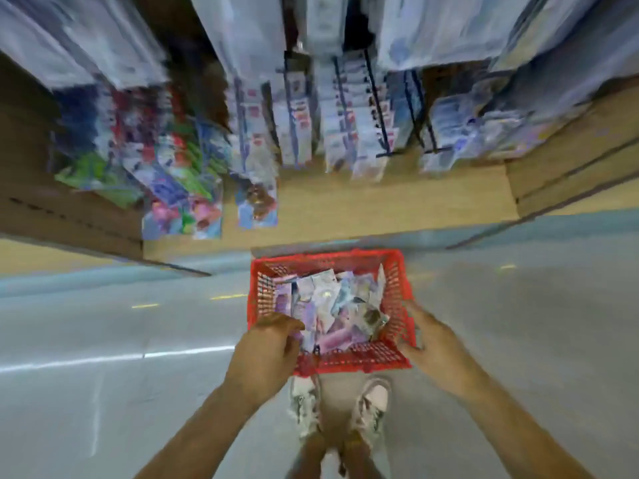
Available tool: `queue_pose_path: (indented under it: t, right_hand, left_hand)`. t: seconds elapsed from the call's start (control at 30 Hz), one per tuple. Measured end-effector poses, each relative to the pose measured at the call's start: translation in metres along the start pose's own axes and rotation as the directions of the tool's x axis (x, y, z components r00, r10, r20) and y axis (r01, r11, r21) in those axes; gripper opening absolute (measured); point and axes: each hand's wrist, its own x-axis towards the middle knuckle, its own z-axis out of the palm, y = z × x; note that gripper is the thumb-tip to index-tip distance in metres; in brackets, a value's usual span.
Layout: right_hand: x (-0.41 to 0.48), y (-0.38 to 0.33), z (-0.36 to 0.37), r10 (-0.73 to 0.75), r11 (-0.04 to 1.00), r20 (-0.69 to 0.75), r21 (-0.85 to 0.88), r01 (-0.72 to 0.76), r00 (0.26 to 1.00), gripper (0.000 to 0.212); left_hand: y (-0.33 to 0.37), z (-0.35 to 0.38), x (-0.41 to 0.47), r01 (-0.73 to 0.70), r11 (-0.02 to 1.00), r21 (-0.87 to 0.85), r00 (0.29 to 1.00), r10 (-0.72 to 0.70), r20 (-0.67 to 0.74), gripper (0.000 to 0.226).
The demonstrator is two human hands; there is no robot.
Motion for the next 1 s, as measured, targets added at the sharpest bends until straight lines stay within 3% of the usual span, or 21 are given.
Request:
queue_pose_path:
  t: [0.13, 0.3, 0.43, 0.57, 0.67, 0.73, 0.8, 0.93, 1.0]
  right_hand:
    - [0.078, 0.072, 0.089, 0.052, 0.999, 0.019, -0.008, -0.052, 0.998, 0.068]
    - [0.185, 0.147, 0.161, 0.017, 0.998, -0.005, -0.06, -0.017, 1.0, 0.069]
    - [0.262, 0.171, 0.198, -0.035, 0.995, -0.017, -0.099, 0.033, 0.999, 0.074]
    - [0.332, 0.189, 0.233, -0.069, 0.995, -0.014, -0.069, 0.068, 0.998, 0.075]
    - [0.377, 0.198, 0.251, 0.07, 0.997, 0.003, 0.024, -0.07, 0.998, 0.062]
    - [0.403, 0.203, 0.261, 0.186, 0.962, 0.029, 0.199, -0.189, 0.982, 0.062]
    - [0.421, 0.207, 0.271, 0.22, 0.934, -0.015, 0.292, -0.206, 0.975, 0.056]
    - [0.411, 0.203, 0.268, 0.092, 0.886, 0.057, 0.451, -0.108, 0.994, 0.022]
    - [0.389, 0.197, 0.255, 0.007, 0.875, 0.166, 0.476, -0.086, 0.986, 0.019]
  left_hand:
    - [-0.067, 0.122, 0.043, 0.097, 0.995, -0.009, 0.994, -0.096, 0.061, 0.026]
    - [-0.132, 0.236, 0.112, 0.165, 0.986, -0.024, 0.978, -0.161, 0.13, 0.031]
    - [-0.153, 0.293, 0.167, 0.104, 0.992, 0.069, 0.984, -0.112, 0.14, 0.038]
    - [-0.179, 0.322, 0.225, 0.107, 0.983, 0.152, 0.978, -0.131, 0.16, 0.052]
    - [-0.193, 0.335, 0.253, 0.213, 0.971, 0.105, 0.967, -0.225, 0.117, 0.071]
    - [-0.196, 0.342, 0.265, 0.285, 0.958, 0.037, 0.955, -0.287, 0.079, 0.082]
    - [-0.2, 0.346, 0.276, 0.324, 0.945, 0.033, 0.941, -0.326, 0.091, 0.084]
    - [-0.205, 0.335, 0.276, 0.319, 0.947, 0.027, 0.928, -0.318, 0.196, 0.083]
    - [-0.2, 0.324, 0.263, 0.278, 0.95, 0.145, 0.934, -0.302, 0.19, 0.078]
